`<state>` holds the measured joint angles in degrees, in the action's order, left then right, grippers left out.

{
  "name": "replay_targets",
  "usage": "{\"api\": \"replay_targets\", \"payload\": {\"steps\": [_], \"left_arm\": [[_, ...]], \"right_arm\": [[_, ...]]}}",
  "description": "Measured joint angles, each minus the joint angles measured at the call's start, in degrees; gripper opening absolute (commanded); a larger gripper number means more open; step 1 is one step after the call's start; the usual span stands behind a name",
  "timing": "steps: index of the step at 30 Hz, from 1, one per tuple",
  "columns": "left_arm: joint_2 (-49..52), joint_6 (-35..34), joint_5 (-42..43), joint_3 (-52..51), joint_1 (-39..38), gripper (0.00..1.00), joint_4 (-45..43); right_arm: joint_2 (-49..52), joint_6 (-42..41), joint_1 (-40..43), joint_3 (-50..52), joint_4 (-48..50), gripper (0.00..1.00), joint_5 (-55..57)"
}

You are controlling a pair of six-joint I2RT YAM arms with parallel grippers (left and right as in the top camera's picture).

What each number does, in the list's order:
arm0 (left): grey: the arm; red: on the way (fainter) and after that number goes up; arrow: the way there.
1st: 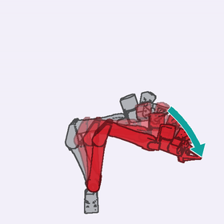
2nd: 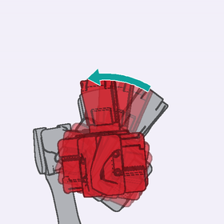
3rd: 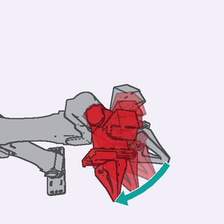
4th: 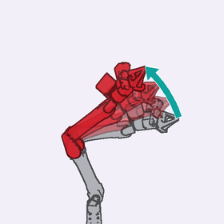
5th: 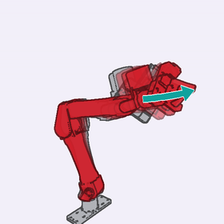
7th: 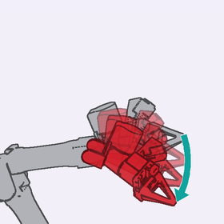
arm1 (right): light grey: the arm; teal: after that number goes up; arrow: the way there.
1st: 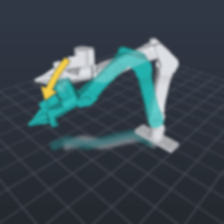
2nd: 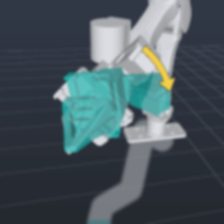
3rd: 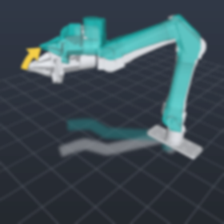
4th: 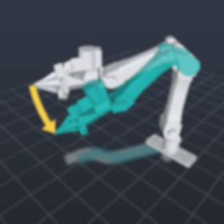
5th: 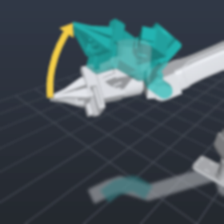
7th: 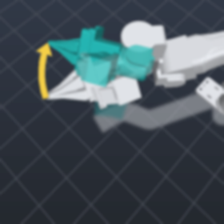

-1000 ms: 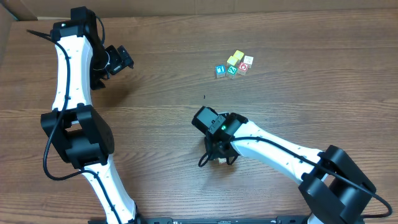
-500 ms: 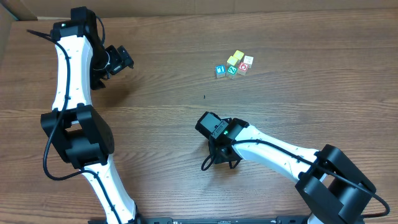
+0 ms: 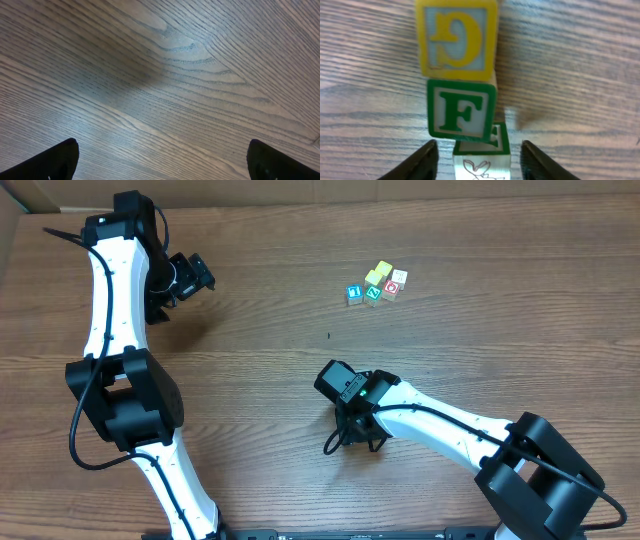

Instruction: Flip 4 blocks

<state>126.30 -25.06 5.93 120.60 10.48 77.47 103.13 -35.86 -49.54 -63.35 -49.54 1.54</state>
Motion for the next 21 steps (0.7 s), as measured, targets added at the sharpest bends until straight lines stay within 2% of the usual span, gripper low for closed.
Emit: {"api": "replay_targets", "payload": {"steps": [10,21], "left_arm": [[0.0,0.0,0.0,0.0,0.0,1.0,0.0],[0.0,0.0,0.0,0.0,0.0,1.0,0.0]], "right_arm": [[0.0,0.09,0.0,0.02,-0.92,0.35,-0.33],[0.0,0.09,0.0,0.02,-0.35,0.35,-1.64]]}}
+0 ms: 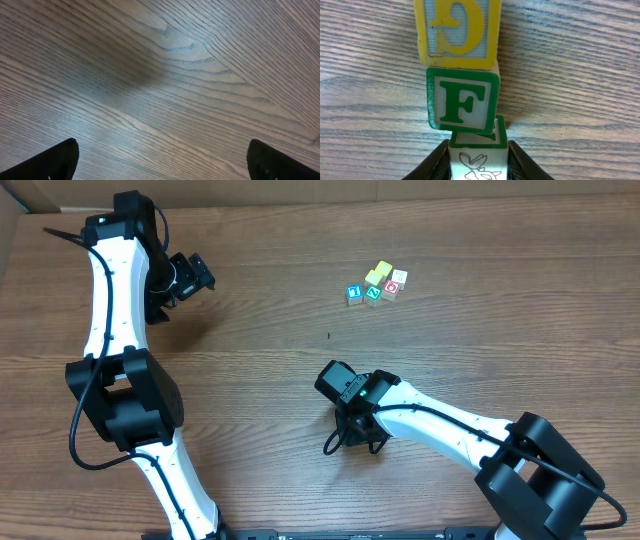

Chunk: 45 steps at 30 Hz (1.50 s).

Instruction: Flip 4 blocks

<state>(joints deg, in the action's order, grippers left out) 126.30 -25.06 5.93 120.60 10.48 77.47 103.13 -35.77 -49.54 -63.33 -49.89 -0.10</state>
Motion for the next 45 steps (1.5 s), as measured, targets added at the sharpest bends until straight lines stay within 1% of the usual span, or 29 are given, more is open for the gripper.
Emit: {"api": "replay_targets", "payload": {"steps": [11,12,13,14,16,17,24,27,30,32,33,34,35,36,42,45], "left_arm": [[0.0,0.0,0.0,0.0,0.0,1.0,0.0],[0.0,0.0,0.0,0.0,0.0,1.0,0.0],[0.0,0.0,0.0,0.0,0.0,1.0,0.0],[0.0,0.0,0.0,0.0,0.0,1.0,0.0],[0.0,0.0,0.0,0.0,0.0,1.0,0.0],[0.0,0.0,0.0,0.0,0.0,1.0,0.0],[0.0,0.0,0.0,0.0,0.0,1.0,-0.02],[0.0,0.0,0.0,0.0,0.0,1.0,0.02],[0.0,0.0,0.0,0.0,0.0,1.0,-0.02],[0.0,0.0,0.0,0.0,0.0,1.0,-0.02],[0.0,0.0,-0.02,0.0,0.0,1.0,0.0],[0.0,0.0,0.0,0.0,0.0,1.0,-0.02],[0.0,0.0,0.0,0.0,0.0,1.0,0.0],[0.0,0.0,0.0,0.0,0.0,1.0,0.0],[0.0,0.0,0.0,0.0,0.0,1.0,-0.02],[0.0,0.0,0.0,0.0,0.0,1.0,0.0]], "right_arm": [[0.0,-0.02,0.0,0.0,1.22,0.34,-1.18],[0.0,0.0,0.0,0.0,1.27,0.35,-1.2],[0.0,0.0,0.02,0.0,1.29,0.38,-1.2],[0.0,0.02,0.0,0.0,1.31,0.45,-1.22],[0.0,0.2,0.0,0.0,1.4,0.5,-1.25],[0.0,0.0,0.0,0.02,1.42,0.52,-1.22],[0.0,0.0,0.02,-0.11,0.85,0.54,-1.14],[0.0,0.07,0.02,-1.88,-2.58,0.54,-1.16],[0.0,0.87,0.07,-6.36,-5.81,0.55,-1.09],[-0.11,1.11,0.15,-9.29,-7.21,0.52,-0.94],[-0.24,1.29,0.26,-10.84,-8.24,0.47,-0.94],[-0.57,1.4,0.44,-11.78,-8.83,0.38,-0.98],[-1.07,1.64,0.74,-12.59,-9.99,0.22,-1.05],[-1.57,2.1,1.07,-13.07,-11.56,0.04,-1.2],[-2.36,1.31,1.86,-13.22,-20.41,0.04,-1.38],[-2.36,-0.13,0.61,-13.16,-22.64,0.04,-0.98]]}}
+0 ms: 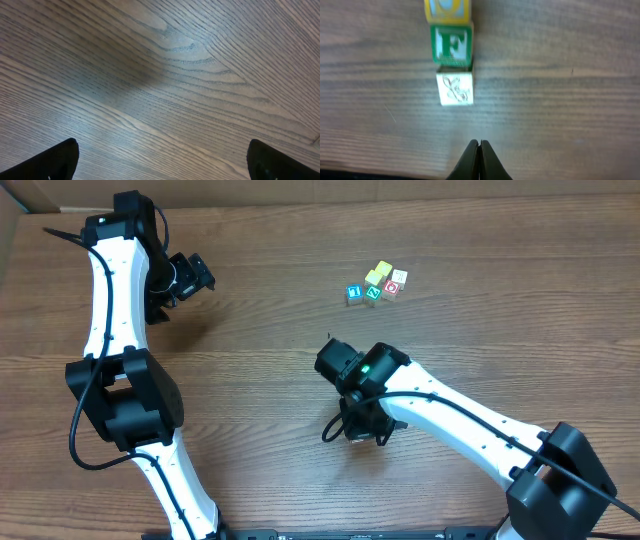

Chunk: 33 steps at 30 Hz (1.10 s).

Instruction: Flip 4 blocks

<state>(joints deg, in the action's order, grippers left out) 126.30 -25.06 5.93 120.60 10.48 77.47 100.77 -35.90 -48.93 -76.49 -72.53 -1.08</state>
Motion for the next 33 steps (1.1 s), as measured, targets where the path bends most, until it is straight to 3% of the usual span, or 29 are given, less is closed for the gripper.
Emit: {"api": "replay_targets", "payload": {"steps": [9,16,33], "left_arm": [[0.0,0.0,0.0,0.0,0.0,1.0,-0.09],[0.0,0.0,0.0,0.0,0.0,1.0,-0.15],[0.0,0.0,0.0,0.0,0.0,1.0,-0.17]], "right_arm": [[-0.24,-12.09,-10.75,8.83,6.95,0.04,1.31],[-0.24,-18.01,-11.82,12.55,11.98,0.04,3.56],[-6.6,-10.97,-7.26,13.73,16.24,0.04,-2.8]]}}
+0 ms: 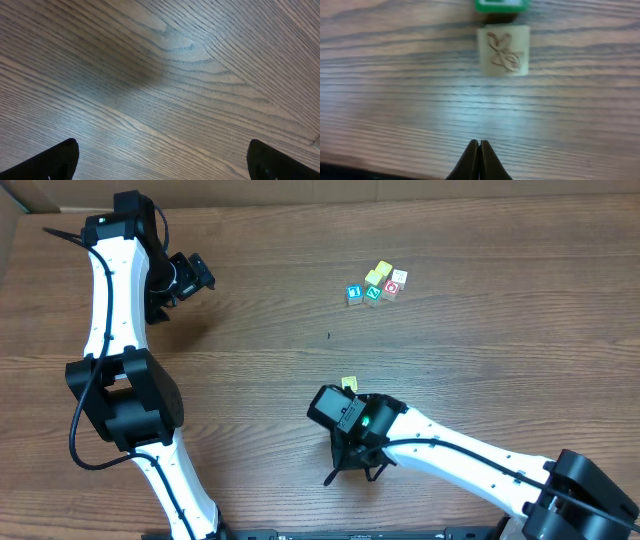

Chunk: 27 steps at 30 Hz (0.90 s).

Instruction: Flip 4 blocks

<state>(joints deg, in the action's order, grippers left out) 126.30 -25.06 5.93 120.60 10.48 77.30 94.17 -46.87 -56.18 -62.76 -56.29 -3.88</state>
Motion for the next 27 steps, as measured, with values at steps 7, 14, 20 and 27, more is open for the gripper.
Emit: {"api": "replay_targets", "payload": {"steps": [7,14,20,27], "left_arm": [[0.0,0.0,0.0,0.0,0.0,1.0,0.02],[0.0,0.0,0.0,0.0,0.0,1.0,0.0],[0.0,0.0,0.0,0.0,0.0,1.0,0.02],[0.0,0.0,0.0,0.0,0.0,1.0,0.0]], "right_arm": [[-1.57,3.43,6.78,0.0,0.76,0.04,-7.19],[-8.57,3.45,13.31,0.48,-3.15,0.04,-7.89],[-14.32,1.53,14.88,8.72,4.22,0.04,-8.41],[-13.75,-3.52,7.08,15.72,8.63,0.04,-3.78]]}}
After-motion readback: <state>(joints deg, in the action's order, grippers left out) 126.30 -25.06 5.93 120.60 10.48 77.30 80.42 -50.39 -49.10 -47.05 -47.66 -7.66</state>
